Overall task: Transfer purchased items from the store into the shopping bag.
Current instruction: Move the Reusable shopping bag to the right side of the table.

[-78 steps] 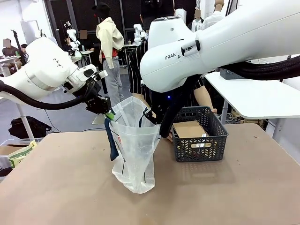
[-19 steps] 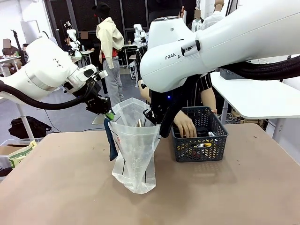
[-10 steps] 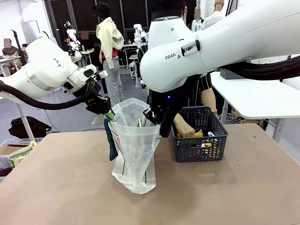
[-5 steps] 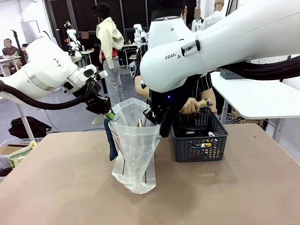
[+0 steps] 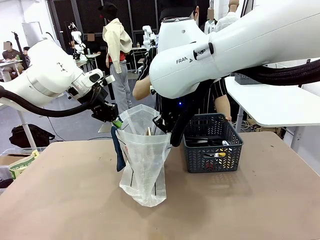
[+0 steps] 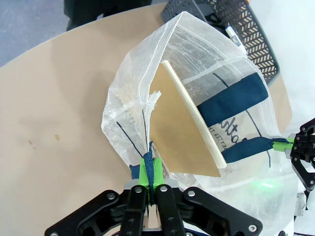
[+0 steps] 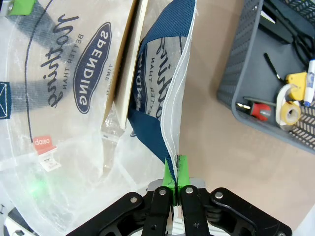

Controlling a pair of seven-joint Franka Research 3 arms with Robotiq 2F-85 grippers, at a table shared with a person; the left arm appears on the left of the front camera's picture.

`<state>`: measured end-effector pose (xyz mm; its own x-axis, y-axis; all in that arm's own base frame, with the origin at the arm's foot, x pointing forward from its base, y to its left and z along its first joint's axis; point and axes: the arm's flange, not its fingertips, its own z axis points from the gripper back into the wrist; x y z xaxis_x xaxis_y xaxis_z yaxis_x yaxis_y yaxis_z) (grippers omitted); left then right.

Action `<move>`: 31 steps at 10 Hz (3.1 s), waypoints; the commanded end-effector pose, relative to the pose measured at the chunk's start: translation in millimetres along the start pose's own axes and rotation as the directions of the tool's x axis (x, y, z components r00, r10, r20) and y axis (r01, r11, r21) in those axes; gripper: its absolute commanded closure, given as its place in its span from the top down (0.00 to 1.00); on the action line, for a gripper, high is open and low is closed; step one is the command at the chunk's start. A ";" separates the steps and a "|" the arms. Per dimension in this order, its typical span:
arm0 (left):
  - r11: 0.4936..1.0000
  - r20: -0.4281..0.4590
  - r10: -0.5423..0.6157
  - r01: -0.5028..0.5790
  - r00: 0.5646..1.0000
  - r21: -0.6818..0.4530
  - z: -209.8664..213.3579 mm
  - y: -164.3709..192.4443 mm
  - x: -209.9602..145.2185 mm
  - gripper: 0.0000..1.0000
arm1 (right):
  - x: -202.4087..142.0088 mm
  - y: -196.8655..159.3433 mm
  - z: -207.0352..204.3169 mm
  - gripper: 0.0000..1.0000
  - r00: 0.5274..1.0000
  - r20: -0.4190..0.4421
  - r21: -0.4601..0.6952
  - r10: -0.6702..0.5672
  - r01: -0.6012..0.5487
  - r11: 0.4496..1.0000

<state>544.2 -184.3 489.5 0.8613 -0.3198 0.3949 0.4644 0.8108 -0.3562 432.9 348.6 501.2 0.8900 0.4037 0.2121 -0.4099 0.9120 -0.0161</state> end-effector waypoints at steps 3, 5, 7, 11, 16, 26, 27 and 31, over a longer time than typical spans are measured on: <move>1.000 0.002 0.001 -0.001 1.000 0.003 1.3 1.8 0.2 0.00 | -4.5 -1.7 -0.1 0.00 1.000 -0.003 -0.003 -0.007 0.007 1.000; 1.000 0.002 0.001 -0.001 1.000 0.003 1.3 1.8 0.2 0.00 | -4.5 -1.7 -0.1 0.00 1.000 -0.003 -0.003 -0.007 0.007 1.000; 1.000 0.002 0.001 -0.001 1.000 0.003 1.3 1.8 0.2 0.00 | -4.5 -1.7 -0.1 0.00 1.000 -0.003 -0.003 -0.007 0.007 1.000; 1.000 0.002 0.001 -0.001 1.000 0.003 1.3 1.8 0.2 0.00 | -4.5 -1.7 -0.1 0.00 1.000 -0.003 -0.003 -0.007 0.007 1.000; 1.000 0.002 0.001 -0.001 1.000 0.003 1.3 1.8 0.2 0.00 | -4.5 -1.7 -0.1 0.00 1.000 -0.003 -0.003 -0.007 0.007 1.000; 1.000 0.002 0.001 -0.001 1.000 0.003 1.3 1.8 0.2 0.00 | -4.5 -1.7 -0.1 0.00 1.000 -0.003 -0.003 -0.007 0.007 1.000; 1.000 0.002 0.001 -0.001 1.000 0.003 1.3 1.8 0.2 0.00 | -4.5 -1.7 -0.1 0.00 1.000 -0.003 -0.003 -0.007 0.007 1.000; 1.000 0.002 0.001 -0.001 1.000 0.003 1.3 1.8 0.2 0.00 | -4.5 -1.7 -0.1 0.00 1.000 -0.003 -0.003 -0.007 0.007 1.000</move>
<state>544.2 -184.3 489.6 0.8612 -0.3197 0.3950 0.4644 0.8108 -0.3562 432.9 348.6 501.2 0.8900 0.4037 0.2121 -0.4098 0.9120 -0.0161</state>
